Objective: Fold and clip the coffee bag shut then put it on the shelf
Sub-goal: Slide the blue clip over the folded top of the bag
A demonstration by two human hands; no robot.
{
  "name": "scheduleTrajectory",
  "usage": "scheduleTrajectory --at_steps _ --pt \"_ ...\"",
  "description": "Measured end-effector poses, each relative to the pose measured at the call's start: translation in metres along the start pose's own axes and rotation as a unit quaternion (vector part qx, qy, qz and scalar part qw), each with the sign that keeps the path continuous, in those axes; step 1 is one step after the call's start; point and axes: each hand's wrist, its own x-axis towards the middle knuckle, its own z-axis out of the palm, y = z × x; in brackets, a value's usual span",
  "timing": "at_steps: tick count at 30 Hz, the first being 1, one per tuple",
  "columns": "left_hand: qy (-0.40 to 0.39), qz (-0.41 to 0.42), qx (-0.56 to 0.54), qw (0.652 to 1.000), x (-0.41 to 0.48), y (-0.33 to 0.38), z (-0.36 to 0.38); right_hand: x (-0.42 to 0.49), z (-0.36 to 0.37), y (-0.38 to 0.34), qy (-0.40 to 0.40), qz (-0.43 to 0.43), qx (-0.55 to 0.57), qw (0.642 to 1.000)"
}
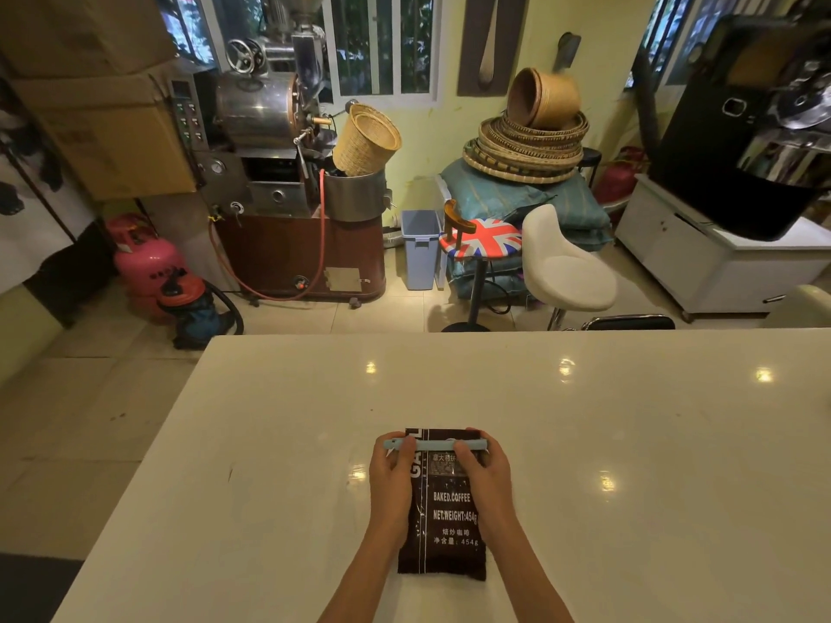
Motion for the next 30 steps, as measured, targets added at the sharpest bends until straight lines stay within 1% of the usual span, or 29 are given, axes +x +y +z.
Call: scheduleTrajectory --at_steps 2,4,10,20,30 --pt "0.004 0.004 -0.002 1.000 0.0010 -0.0008 0.0007 -0.0001 -0.0037 -0.0040 -0.026 0.030 0.018 0.999" --pt "0.006 0.002 0.000 1.000 0.0018 -0.0013 0.0022 -0.0010 -0.0048 -0.0066 -0.033 0.038 0.006 0.999" --pt "0.013 -0.007 -0.001 1.000 0.0033 -0.0030 0.0026 -0.0039 0.0001 -0.0068 -0.017 0.030 -0.017 0.999" --pt "0.013 -0.005 0.010 1.000 0.0023 -0.0024 0.0014 -0.0071 0.0023 -0.0096 -0.012 0.033 -0.014 0.999" --pt "0.065 0.013 0.038 0.997 -0.0019 0.0009 0.0076 -0.0074 0.0026 -0.0089 -0.013 0.031 -0.012 0.999"
